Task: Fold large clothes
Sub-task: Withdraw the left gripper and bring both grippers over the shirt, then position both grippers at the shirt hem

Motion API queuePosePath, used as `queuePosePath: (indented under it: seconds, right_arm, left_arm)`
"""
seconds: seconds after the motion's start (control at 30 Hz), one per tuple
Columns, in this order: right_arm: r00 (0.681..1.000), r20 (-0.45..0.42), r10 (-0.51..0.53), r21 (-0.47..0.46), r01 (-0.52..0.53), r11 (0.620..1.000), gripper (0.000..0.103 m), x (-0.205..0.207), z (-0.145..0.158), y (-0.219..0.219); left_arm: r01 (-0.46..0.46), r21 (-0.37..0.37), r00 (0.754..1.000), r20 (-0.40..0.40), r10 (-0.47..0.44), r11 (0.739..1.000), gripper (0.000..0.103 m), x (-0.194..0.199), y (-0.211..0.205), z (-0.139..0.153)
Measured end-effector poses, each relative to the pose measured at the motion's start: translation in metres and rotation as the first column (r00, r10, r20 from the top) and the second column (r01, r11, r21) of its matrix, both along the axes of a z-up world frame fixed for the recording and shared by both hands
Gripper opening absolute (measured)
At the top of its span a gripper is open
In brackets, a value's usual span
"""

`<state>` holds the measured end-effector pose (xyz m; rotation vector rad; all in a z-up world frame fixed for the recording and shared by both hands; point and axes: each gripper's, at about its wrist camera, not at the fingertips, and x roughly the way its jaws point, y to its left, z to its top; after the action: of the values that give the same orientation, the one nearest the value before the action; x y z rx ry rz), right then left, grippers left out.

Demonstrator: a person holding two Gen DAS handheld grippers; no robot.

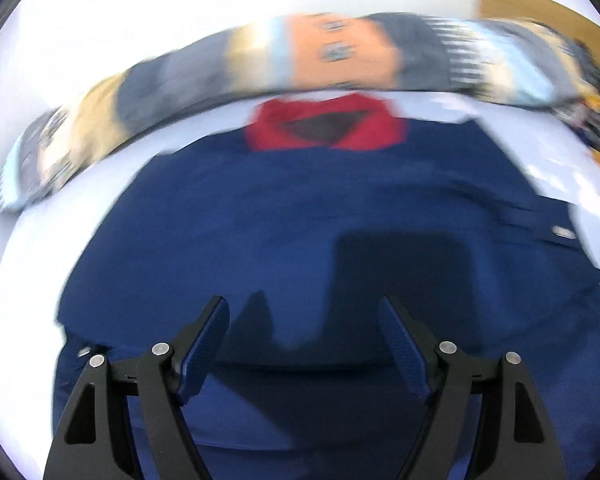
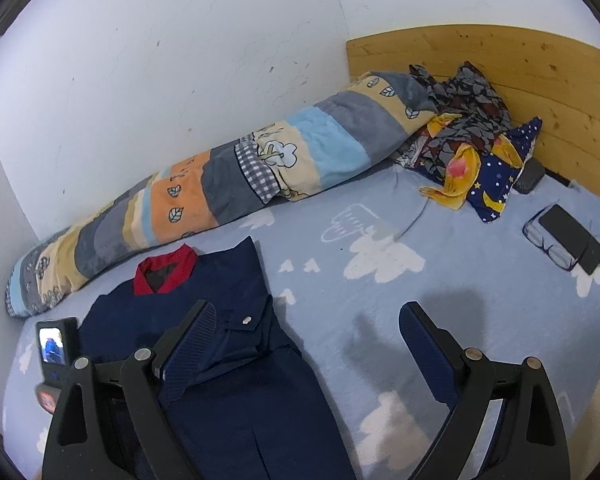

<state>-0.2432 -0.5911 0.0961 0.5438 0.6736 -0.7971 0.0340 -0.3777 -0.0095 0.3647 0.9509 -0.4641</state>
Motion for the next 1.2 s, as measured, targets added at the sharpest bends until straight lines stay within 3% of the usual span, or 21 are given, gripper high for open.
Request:
queuePosePath:
  seconds: [0.07, 0.2, 0.4, 0.47, 0.6, 0.77, 0.93, 1.03, 1.2]
  right_arm:
    - [1.0, 0.001, 0.001, 0.007, -0.001, 1.0, 0.095, 0.001, -0.001, 0.0]
    - [1.0, -0.014, 0.007, 0.023, -0.007, 1.0, 0.095, 0.008, -0.005, -0.001]
    - [0.995, -0.078, 0.069, 0.065, -0.064, 0.996, 0.095, 0.024, -0.025, 0.01]
    - [0.987, -0.1, 0.129, 0.102, -0.119, 0.988, 0.095, 0.033, -0.036, 0.018]
    - [0.936, -0.18, 0.304, 0.215, -0.264, 0.94, 0.094, 0.051, -0.073, 0.051]
    - [0.873, -0.215, 0.438, 0.355, -0.348, 0.868, 0.093, 0.049, -0.115, 0.104]
    - [0.826, -0.31, 0.471, 0.323, -0.374, 0.869, 0.088, 0.036, -0.134, 0.148]
    - [0.822, -0.325, 0.467, 0.33, -0.365, 0.871, 0.087, 0.019, -0.142, 0.166]
    - [0.805, -0.369, 0.464, 0.251, -0.395, 0.884, 0.092, 0.001, -0.143, 0.199]
  left_arm:
    - [-0.083, 0.044, 0.994, -0.069, 0.086, 0.996, 0.079, 0.02, 0.033, -0.015]
    - [-0.135, -0.042, 0.977, -0.174, 0.126, 0.99, 0.09, 0.03, 0.073, -0.028]
    - [-0.034, 0.019, 0.995, -0.092, 0.036, 0.999, 0.09, -0.013, 0.072, -0.032]
    - [-0.027, 0.045, 0.994, -0.103, 0.032, 0.999, 0.09, -0.035, 0.072, -0.034]
    - [-0.069, 0.038, 0.991, -0.114, 0.073, 0.997, 0.09, -0.066, 0.078, -0.043]
    - [-0.09, 0.037, 0.988, -0.123, 0.094, 0.995, 0.09, -0.098, 0.09, -0.04]
    - [-0.119, 0.026, 0.985, -0.126, 0.122, 0.993, 0.09, -0.121, 0.09, -0.046]
    - [-0.126, 0.012, 0.985, -0.114, 0.127, 0.992, 0.09, -0.135, 0.083, -0.053]
    - [-0.128, -0.004, 0.991, -0.04, 0.128, 0.992, 0.093, -0.159, 0.071, -0.067]
